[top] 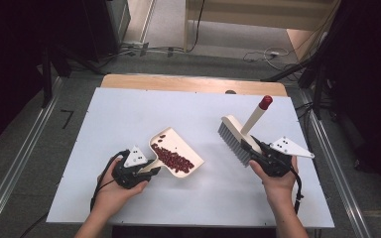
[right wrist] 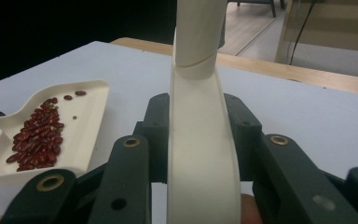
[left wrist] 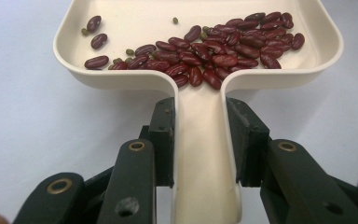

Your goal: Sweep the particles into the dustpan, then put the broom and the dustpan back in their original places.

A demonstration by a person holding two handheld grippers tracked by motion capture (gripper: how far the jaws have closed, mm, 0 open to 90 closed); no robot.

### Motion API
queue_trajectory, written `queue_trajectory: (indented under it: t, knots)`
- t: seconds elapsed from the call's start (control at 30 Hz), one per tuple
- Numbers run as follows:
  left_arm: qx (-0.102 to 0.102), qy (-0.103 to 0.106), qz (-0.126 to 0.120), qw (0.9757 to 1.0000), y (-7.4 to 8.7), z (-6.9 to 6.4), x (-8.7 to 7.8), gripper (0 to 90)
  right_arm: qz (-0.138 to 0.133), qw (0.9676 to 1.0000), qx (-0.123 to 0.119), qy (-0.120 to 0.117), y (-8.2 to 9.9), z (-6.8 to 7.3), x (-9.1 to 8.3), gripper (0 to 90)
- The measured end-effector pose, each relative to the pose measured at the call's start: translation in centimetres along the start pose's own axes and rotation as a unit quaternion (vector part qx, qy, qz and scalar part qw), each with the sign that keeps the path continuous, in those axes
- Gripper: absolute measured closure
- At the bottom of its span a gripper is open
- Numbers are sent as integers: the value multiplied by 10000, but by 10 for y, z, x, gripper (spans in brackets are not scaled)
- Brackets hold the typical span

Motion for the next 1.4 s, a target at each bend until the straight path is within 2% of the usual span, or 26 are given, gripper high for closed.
queue_trajectory:
  t: [0.47,0.8,1.1,1.4]
  knots:
    - [-264,-327,-66,9991,17,15,-18,664,42,9999,70,127,5,-14,-10,644]
    - [-432,-506,-89,9977,31,23,-29,665,92,9994,133,297,14,-25,-24,644]
    - [-621,-714,-113,9954,43,32,-37,664,127,9990,191,396,24,-31,-37,644]
    - [-848,-873,-55,9926,60,43,-43,664,162,9990,226,336,34,-26,-45,645]
Point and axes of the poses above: each handheld gripper's, and its own axes: x roughly forward along the jaws, y roughly out of its underside, z roughly to its left, the point moved 4 cm from there along x, roughly forward along the jaws, and after that the axes turned 4 degrees about -y, right-handed, at the moved point
